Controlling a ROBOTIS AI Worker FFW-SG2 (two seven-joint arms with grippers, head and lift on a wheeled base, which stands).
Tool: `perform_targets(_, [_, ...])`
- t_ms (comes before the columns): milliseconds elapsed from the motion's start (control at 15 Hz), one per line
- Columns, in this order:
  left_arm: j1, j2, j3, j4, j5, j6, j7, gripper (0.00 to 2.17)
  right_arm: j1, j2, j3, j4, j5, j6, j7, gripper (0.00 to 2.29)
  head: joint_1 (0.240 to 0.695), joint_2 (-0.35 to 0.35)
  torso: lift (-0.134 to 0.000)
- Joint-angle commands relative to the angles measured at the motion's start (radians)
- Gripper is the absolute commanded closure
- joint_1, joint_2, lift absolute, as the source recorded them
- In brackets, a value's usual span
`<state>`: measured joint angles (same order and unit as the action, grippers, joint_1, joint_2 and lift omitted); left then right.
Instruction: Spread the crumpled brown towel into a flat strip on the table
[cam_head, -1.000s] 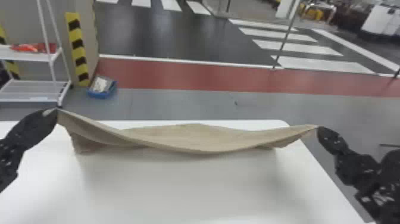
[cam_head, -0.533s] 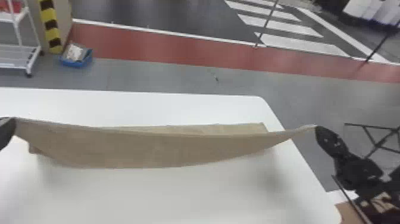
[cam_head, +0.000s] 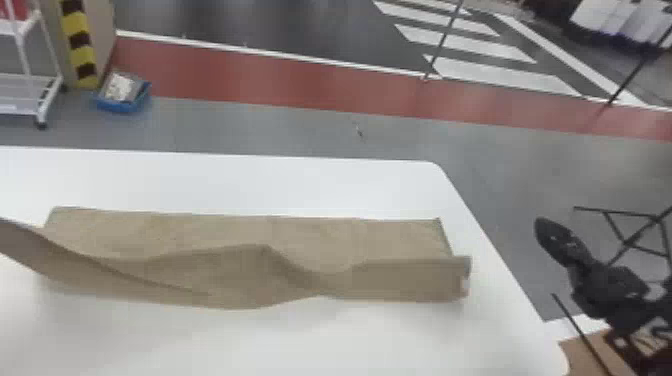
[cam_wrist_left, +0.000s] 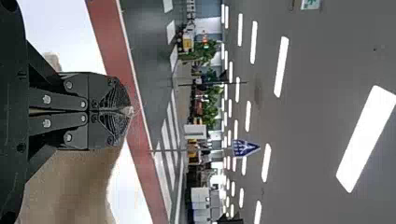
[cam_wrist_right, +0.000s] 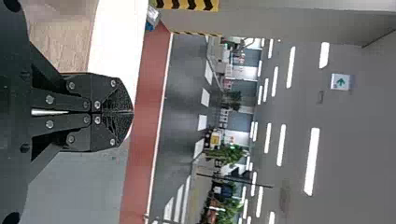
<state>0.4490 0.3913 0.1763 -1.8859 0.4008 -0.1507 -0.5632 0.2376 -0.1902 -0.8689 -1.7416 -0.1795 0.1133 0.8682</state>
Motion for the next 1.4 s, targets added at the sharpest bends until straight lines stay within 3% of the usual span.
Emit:
perform_targets(0, [-0.018,0.0,-0.003,-0.087,-0.069,0.242,-0.003,1.79,-0.081,-0.005,0.038,0.062,0.077,0.036,-0.002,1.48,0.695,-0.35,-0.124])
perform_targets(200, [-0.015,0.003,-0.004,-0.107,-0.082,0.279,-0.017,1.79,-0.093,-0.003,0.053,0.103,0.083,0.015,-0.003,1.47,0.695,-0.35,-0.124])
perform_targets(267, [-0.015,0.003,-0.003,-0.101,-0.085,0.279,-0.015,1.79,-0.081,0.0,0.053,0.1,0.071,0.003,0.003,1.28,0.695,-0.35,-0.124])
perform_targets(400, [-0.018,0.003,-0.001,-0.079,-0.085,0.251,-0.014,1.79,-0.021,0.009,0.057,0.051,0.011,-0.01,0.052,0.3,0.695,-0.35,-0.124])
perform_targets(533, [-0.024,-0.002,-0.006,-0.061,-0.085,0.236,-0.012,1.79,0.054,0.041,0.059,-0.019,-0.035,-0.016,0.138,0.24,0.695,-0.35,-0.124])
perform_targets(667, [-0.032,-0.006,-0.012,-0.051,-0.088,0.236,-0.012,1.79,0.111,0.084,0.062,-0.056,-0.029,-0.135,0.25,0.24,0.695,-0.324,-0.124])
perform_targets(800, [-0.044,-0.008,-0.021,-0.044,-0.088,0.236,-0.012,1.79,0.177,0.104,0.099,-0.073,0.035,-0.286,0.29,0.26,0.695,-0.277,-0.124])
perform_targets(1000, [-0.05,-0.009,-0.029,-0.036,-0.089,0.233,-0.01,1.79,0.282,0.178,0.14,-0.167,0.183,-0.54,0.27,0.26,0.695,-0.239,-0.124])
perform_targets(1200, [-0.05,-0.009,-0.034,-0.032,-0.089,0.227,-0.012,1.79,0.324,0.191,0.139,-0.154,0.285,-0.734,0.184,0.29,0.695,-0.182,-0.124])
perform_targets(1333, [-0.047,-0.009,-0.034,-0.028,-0.091,0.208,-0.014,1.79,0.325,0.191,0.143,-0.118,0.408,-0.804,0.106,0.29,0.695,-0.174,-0.124])
